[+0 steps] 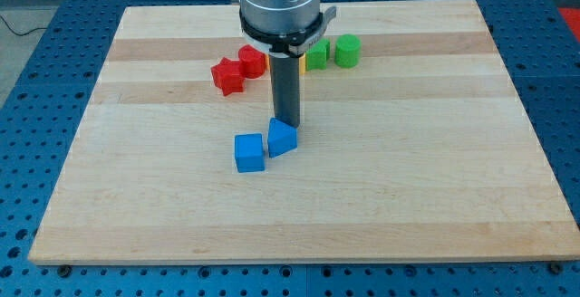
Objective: Move the yellow heart to the right of the blue triangle
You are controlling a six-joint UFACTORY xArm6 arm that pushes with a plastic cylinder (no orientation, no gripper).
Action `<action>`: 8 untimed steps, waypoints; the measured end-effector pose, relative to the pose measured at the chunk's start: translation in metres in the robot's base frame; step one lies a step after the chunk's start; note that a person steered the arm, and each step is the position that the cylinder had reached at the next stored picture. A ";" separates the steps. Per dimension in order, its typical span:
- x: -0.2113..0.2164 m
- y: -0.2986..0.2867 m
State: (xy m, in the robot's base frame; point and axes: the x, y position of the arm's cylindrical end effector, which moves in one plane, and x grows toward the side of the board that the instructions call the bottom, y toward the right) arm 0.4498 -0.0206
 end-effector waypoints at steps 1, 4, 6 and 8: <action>0.004 0.000; 0.029 0.000; -0.024 0.017; -0.045 0.093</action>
State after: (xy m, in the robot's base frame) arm 0.4043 0.0728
